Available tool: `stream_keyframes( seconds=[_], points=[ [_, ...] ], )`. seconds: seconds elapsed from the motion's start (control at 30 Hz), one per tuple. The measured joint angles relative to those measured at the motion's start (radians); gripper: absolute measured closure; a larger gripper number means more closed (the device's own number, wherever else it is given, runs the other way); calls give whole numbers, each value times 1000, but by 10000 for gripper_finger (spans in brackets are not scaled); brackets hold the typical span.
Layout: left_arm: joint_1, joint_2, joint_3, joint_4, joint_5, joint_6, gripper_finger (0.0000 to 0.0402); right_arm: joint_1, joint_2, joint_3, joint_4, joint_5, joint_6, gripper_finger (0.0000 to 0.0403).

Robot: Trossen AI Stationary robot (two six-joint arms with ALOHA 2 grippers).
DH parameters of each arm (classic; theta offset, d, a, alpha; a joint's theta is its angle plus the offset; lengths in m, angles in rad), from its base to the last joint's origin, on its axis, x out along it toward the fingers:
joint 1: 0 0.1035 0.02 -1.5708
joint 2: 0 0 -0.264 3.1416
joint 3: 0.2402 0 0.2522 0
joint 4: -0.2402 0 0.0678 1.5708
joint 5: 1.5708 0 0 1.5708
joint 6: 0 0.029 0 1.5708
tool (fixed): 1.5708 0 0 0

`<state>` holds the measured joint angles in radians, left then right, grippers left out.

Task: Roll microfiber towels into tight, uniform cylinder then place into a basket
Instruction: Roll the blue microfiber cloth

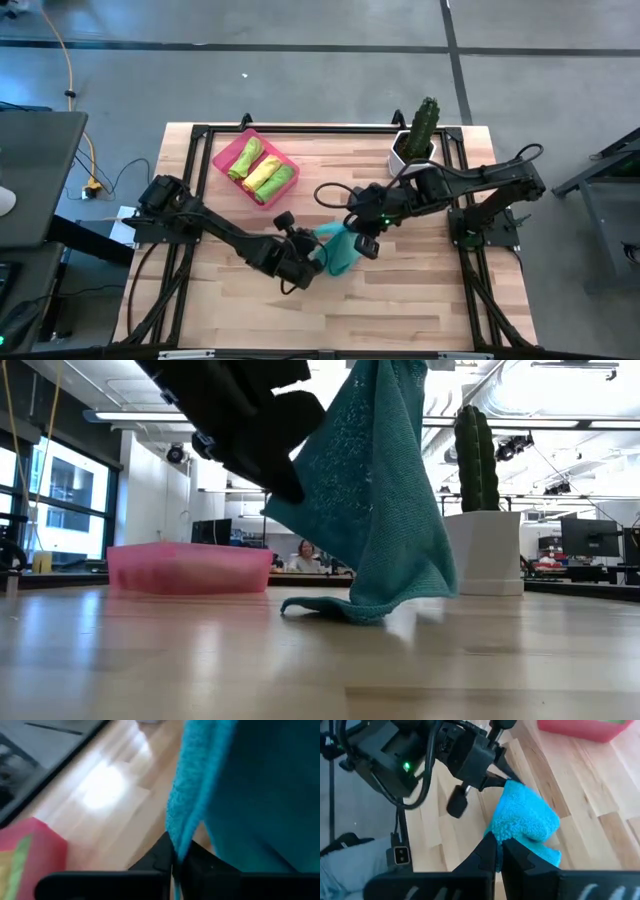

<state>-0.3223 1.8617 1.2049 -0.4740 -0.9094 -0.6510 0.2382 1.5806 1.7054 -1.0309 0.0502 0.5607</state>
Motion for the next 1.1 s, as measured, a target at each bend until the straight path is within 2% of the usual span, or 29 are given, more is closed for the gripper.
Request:
stream_keyframes(
  seconds=[0.13,0.33,0.47,0.6,0.83,1.0,1.1],
  points=[
    [-30,-41,1,-9,91,8,388,0,0,0,-6,4,-81,394],
    [-99,-150,1,-47,297,8,398,7,24,-6,-11,31,-157,342],
    [-147,-215,1,-49,401,8,400,42,45,-83,44,88,-255,322],
    [-181,-266,2,-53,462,-5,401,67,44,-238,218,147,-317,320],
    [-197,-279,2,-54,531,-29,401,90,42,-519,571,155,-403,334],
    [-170,-279,2,-61,570,-61,401,91,43,-628,702,151,-404,333],
    [-151,-279,2,-60,600,-64,401,107,42,-688,830,148,-405,319]
  ],
)
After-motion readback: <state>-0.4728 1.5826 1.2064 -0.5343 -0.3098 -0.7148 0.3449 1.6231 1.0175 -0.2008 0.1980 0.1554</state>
